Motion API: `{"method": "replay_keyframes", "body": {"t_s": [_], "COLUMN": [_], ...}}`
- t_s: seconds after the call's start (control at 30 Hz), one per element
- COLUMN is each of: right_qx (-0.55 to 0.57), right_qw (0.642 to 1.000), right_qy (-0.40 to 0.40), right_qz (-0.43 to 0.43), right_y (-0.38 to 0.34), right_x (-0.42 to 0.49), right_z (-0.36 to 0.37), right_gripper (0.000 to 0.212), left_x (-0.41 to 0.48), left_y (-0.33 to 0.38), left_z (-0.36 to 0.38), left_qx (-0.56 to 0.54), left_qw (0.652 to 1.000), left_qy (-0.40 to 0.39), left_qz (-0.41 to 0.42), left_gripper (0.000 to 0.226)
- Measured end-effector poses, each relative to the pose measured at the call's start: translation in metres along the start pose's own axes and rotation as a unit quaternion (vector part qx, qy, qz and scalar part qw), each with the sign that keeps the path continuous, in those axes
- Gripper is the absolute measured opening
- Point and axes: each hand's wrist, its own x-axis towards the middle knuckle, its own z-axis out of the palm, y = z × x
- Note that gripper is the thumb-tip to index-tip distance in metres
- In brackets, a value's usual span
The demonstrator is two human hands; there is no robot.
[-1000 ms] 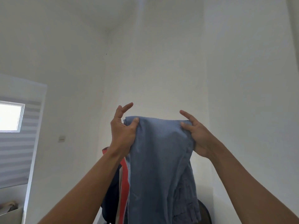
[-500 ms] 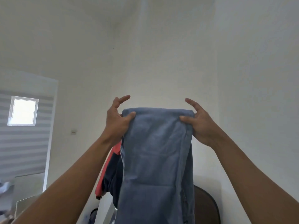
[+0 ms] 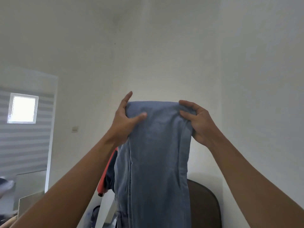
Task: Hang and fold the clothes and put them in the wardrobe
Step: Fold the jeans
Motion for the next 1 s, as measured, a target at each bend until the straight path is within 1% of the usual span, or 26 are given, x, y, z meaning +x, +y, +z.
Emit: {"method": "replay_keyframes", "body": {"t_s": [0.03,0.07,0.13,0.17,0.23,0.27,0.3,0.33,0.4,0.47,0.5,0.53,0.57,0.63,0.67,0.77,0.87,0.93,0.97,1.0], "right_qx": [0.02,0.027,0.01,-0.01,-0.071,-0.112,-0.148,-0.175,-0.193,-0.178,-0.157,-0.138,-0.133,-0.183,-0.222,-0.297,-0.347,-0.359,-0.342,-0.302], "right_qw": [1.0,1.0,1.0,1.0,0.992,0.983,0.974,0.97,0.975,0.982,0.986,0.989,0.989,0.979,0.971,0.952,0.935,0.93,0.936,0.95], "right_qy": [0.007,0.01,0.003,-0.016,-0.098,-0.142,-0.168,-0.166,-0.113,-0.06,-0.049,-0.049,-0.061,-0.088,-0.09,-0.069,-0.073,-0.076,-0.074,-0.07], "right_qz": [0.002,0.005,0.011,0.016,0.033,0.041,0.042,0.034,0.004,-0.029,-0.035,-0.029,-0.016,0.011,0.013,-0.013,-0.012,-0.02,-0.032,-0.042], "right_y": [0.001,0.001,-0.001,-0.002,-0.005,-0.008,-0.01,-0.013,-0.015,-0.011,-0.009,-0.007,-0.007,-0.008,-0.009,-0.016,-0.022,-0.024,-0.024,-0.023], "right_x": [0.002,0.004,0.006,0.005,0.004,0.004,0.004,0.006,0.009,0.011,0.011,0.011,0.009,0.008,0.009,0.012,0.016,0.017,0.018,0.017], "right_z": [0.002,0.004,0.005,0.003,-0.005,-0.009,-0.012,-0.014,-0.013,-0.013,-0.014,-0.016,-0.018,-0.023,-0.025,-0.029,-0.03,-0.027,-0.025,-0.023], "right_gripper": [0.03,0.031,0.034,0.04,0.064,0.075,0.082,0.081,0.061,0.039,0.033,0.032,0.035,0.051,0.056,0.048,0.045,0.047,0.048,0.048], "left_x": [-0.003,-0.005,-0.004,-0.003,0.0,0.002,0.003,0.004,0.005,0.003,0.001,-0.001,-0.001,0.0,0.001,0.002,0.003,0.005,0.006,0.007], "left_y": [-0.003,-0.007,-0.008,-0.007,-0.004,-0.002,-0.001,0.001,0.001,-0.003,-0.005,-0.006,-0.006,-0.005,-0.004,-0.002,0.003,0.006,0.008,0.008], "left_z": [0.001,0.002,0.004,0.005,0.007,0.007,0.007,0.008,0.01,0.015,0.019,0.022,0.024,0.026,0.025,0.022,0.018,0.014,0.013,0.012], "left_qx": [0.048,0.083,0.084,0.087,0.103,0.111,0.119,0.122,0.112,0.112,0.119,0.126,0.132,0.149,0.162,0.212,0.236,0.225,0.218,0.201], "left_qw": [0.999,0.996,0.996,0.995,0.992,0.99,0.987,0.985,0.985,0.983,0.98,0.977,0.974,0.969,0.966,0.953,0.942,0.948,0.953,0.962], "left_qy": [-0.019,-0.019,0.008,0.021,0.04,0.05,0.06,0.071,0.092,0.108,0.114,0.12,0.123,0.115,0.107,0.082,0.066,0.078,0.095,0.115], "left_qz": [0.014,0.025,0.032,0.039,0.059,0.073,0.086,0.095,0.098,0.103,0.111,0.123,0.136,0.162,0.173,0.203,0.228,0.211,0.188,0.144], "left_gripper": [0.09,0.093,0.093,0.091,0.086,0.084,0.082,0.081,0.078,0.073,0.071,0.069,0.069,0.07,0.07,0.075,0.083,0.088,0.088,0.088]}}
